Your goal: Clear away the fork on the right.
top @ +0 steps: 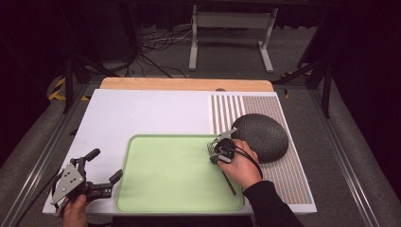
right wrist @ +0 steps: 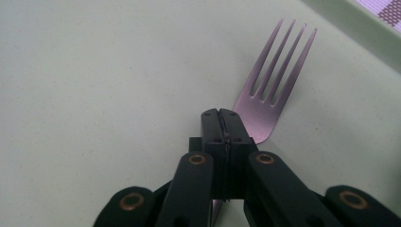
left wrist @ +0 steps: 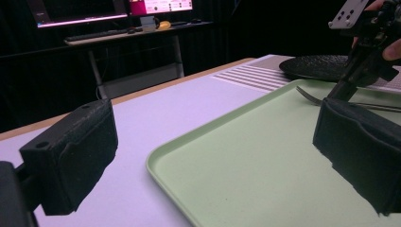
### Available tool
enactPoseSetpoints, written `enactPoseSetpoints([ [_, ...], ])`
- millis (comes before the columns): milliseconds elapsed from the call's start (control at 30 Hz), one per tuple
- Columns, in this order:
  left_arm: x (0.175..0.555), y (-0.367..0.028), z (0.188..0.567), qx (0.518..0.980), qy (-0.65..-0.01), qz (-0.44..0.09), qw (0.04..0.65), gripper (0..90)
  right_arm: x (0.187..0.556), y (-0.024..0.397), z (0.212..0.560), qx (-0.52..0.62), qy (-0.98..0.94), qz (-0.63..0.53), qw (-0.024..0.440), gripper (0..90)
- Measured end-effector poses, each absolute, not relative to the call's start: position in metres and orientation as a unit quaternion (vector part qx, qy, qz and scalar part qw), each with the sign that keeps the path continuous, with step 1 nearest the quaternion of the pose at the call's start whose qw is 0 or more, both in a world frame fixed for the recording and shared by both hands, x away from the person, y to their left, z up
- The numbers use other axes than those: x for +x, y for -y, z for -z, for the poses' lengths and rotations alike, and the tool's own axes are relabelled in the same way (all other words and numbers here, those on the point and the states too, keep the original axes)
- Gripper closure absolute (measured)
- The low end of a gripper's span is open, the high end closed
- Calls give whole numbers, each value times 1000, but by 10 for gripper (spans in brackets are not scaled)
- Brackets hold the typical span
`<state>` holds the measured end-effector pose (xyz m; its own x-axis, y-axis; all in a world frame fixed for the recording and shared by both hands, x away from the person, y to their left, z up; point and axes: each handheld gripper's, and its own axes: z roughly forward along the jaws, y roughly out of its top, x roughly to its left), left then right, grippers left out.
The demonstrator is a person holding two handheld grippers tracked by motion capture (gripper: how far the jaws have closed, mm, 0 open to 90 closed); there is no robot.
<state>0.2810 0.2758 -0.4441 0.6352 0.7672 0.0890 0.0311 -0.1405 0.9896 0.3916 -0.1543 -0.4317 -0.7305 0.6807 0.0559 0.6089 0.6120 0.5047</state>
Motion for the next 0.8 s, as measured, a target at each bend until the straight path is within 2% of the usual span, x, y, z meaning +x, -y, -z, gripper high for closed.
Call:
enactPoseSetpoints([
  [800,281,-275,444,687,-291,-313,587,13,395,173,430,392,-884,-241,88,900],
])
